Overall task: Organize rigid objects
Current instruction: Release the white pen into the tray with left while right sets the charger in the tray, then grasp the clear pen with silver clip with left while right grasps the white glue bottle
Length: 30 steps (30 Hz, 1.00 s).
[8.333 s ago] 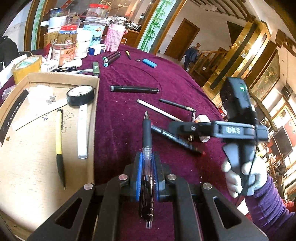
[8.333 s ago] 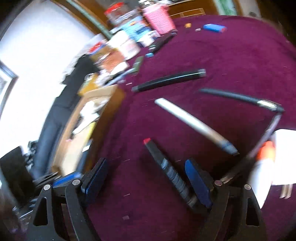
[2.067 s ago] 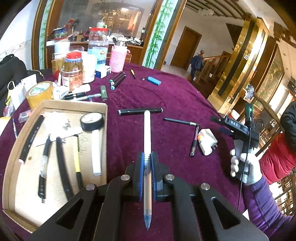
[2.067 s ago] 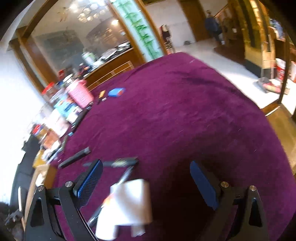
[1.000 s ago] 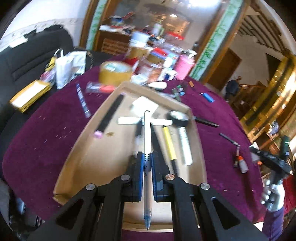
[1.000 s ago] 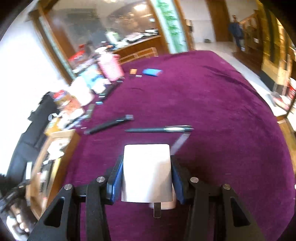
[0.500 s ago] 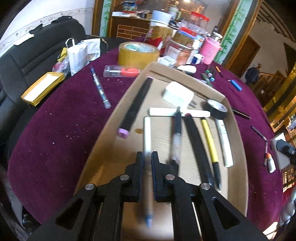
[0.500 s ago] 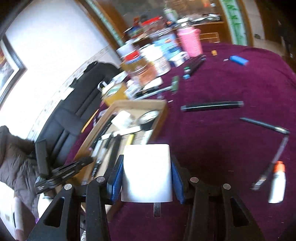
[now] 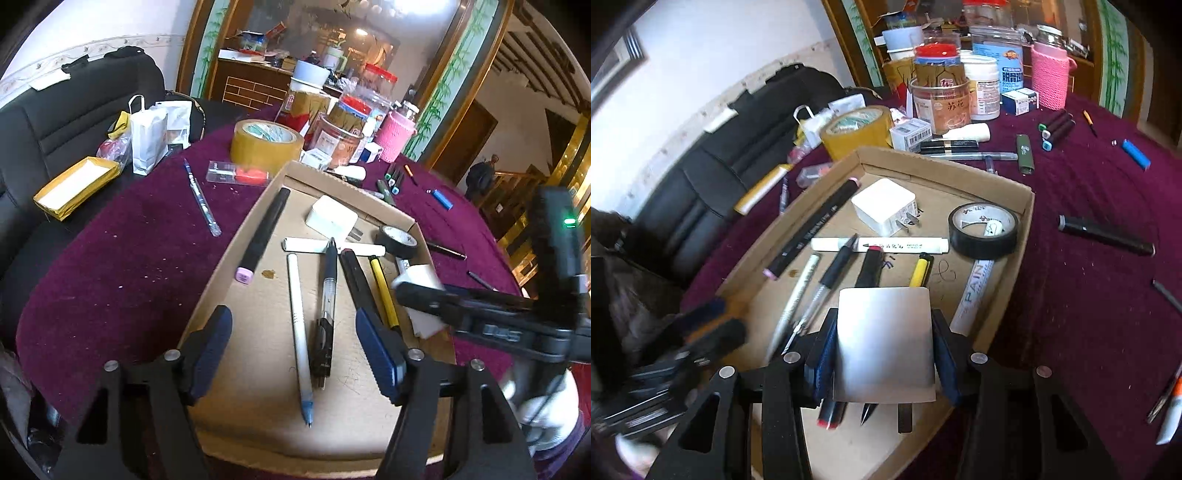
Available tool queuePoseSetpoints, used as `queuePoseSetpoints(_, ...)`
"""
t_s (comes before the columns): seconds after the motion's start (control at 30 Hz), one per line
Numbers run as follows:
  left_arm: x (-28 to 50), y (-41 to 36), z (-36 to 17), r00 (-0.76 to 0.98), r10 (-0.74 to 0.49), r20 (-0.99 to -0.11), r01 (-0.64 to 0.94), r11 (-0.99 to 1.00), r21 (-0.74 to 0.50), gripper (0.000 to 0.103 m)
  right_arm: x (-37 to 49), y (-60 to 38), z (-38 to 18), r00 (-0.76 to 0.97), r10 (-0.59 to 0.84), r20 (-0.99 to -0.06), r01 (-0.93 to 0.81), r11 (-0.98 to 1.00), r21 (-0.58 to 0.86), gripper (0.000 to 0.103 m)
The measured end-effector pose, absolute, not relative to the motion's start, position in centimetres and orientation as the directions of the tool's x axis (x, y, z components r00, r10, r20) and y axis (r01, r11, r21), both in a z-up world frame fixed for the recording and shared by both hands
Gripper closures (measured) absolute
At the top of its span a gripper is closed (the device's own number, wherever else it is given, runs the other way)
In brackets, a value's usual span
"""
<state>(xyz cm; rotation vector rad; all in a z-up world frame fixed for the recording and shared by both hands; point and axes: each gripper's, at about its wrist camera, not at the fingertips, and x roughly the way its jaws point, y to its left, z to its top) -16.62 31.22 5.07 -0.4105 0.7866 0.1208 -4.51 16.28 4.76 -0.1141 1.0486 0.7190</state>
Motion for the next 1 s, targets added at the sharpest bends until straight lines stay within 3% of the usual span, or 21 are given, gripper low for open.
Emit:
queuePoseSetpoints(0.13, -17.1, 32.0, 5.0, 0.710, -0.050, -0.703, -0.264, 0.906, -0.331, 0.034, -3.9, 17.4, 3.5, 0.323, 0.414, -0.851, -0.575, 0.800, 0.171, 0.052)
queuePoseSetpoints(0.3, -17.2, 32.5, 4.7, 0.713, -0.054, -0.699, -0.268, 0.900, -0.343, 0.033, -3.2, 17.5, 2.9, 0.306, 0.429, -0.850, -0.558, 0.804, 0.205, 0.050)
queuePoseSetpoints(0.47, -17.3, 32.4, 4.8, 0.715, -0.070, -0.696, -0.266, 0.893, -0.362, 0.026, -3.5, 16.6, 4.9, 0.360, 0.474, -0.804, -0.563, 0.797, 0.217, 0.031)
queuePoseSetpoints(0.6, -17.3, 32.3, 5.0, 0.717, -0.079, -0.692, -0.268, 0.886, -0.379, 0.025, -4.1, 15.3, 6.9, 0.437, 0.480, -0.761, -0.576, 0.799, 0.173, 0.027)
queuePoseSetpoints(0.77, -17.7, 31.6, 5.9, 0.735, -0.088, -0.673, -0.247, 0.889, -0.385, 0.025, -4.4, 11.0, 8.3, 0.506, 0.475, -0.720, -0.548, 0.822, 0.158, 0.020)
queuePoseSetpoints(1.0, -17.0, 28.6, 6.8, 0.737, -0.143, -0.661, -0.157, 0.915, -0.373, 0.022, -2.4, -0.3, 7.8, 0.581, 0.374, -0.723, -0.359, 0.915, 0.185, 0.020)
